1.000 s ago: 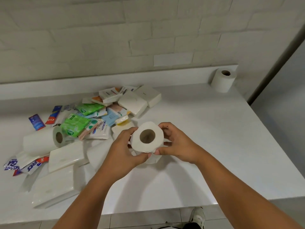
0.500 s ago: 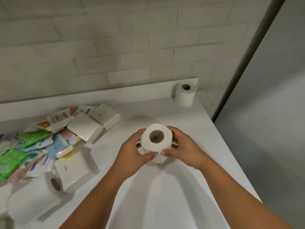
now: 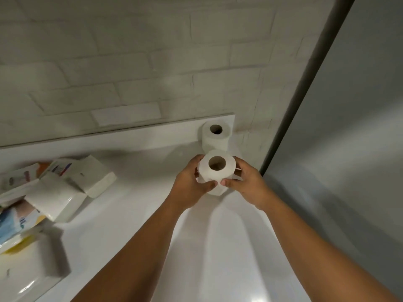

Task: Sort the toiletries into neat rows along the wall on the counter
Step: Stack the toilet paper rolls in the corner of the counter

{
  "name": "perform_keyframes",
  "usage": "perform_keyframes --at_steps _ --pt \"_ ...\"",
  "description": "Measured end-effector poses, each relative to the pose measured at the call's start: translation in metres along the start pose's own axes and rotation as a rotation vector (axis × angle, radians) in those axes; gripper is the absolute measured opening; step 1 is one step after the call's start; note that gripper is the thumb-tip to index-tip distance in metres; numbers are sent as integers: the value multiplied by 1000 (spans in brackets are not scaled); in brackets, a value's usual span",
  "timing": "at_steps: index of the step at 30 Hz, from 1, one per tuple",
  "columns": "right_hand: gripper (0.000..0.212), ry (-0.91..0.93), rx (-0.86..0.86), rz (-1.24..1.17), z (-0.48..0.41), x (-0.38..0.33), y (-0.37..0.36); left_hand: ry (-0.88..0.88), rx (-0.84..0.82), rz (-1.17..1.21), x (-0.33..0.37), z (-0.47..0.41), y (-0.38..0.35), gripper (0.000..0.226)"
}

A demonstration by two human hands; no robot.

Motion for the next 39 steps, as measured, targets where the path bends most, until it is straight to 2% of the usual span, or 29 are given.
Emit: perform_keyframes --at_steps 4,7,12,18,21,25,29,31,34,39 --pt "68 -6 48 -40 -23 5 18 46 26 6 -3 -33 -18 72" --pt "60 15 61 -63 -33 8 26 63 49 -8 -3 -47 -29 75" --pt "47 5 11 -33 -44 11 33 91 91 -36 -5 -58 -40 76" --pt "56 -4 6 10 -51 10 30 95 163 -58 -1 -59 -43 68" --pt "53 -21 33 31 -56 11 31 105 154 -76 2 -59 -43 68" --pt "49 -34 105 93 -55 10 29 114 146 -125 6 -58 -41 70" --pt "57 -19 225 261 -42 0 26 99 149 -148 14 -49 -33 74" --pt "54 30 306 322 -29 -13 21 87 173 -146 19 -39 -23 76" --pt "45 200 398 387 -8 -36 9 43 213 -169 25 -20 -3 73" --pt "42 358 309 384 20 -62 -31 -69 261 -261 31 23 40 66"
Point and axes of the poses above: each hand's wrist, its own z-axis away from the middle knuckle, its own y-axis out of the back of the hand, x = y × z, the point moved 2 cm from there along -z, towards the middle knuckle, and after that the axes turned 5 degrees about z, right-handed, at the moved point
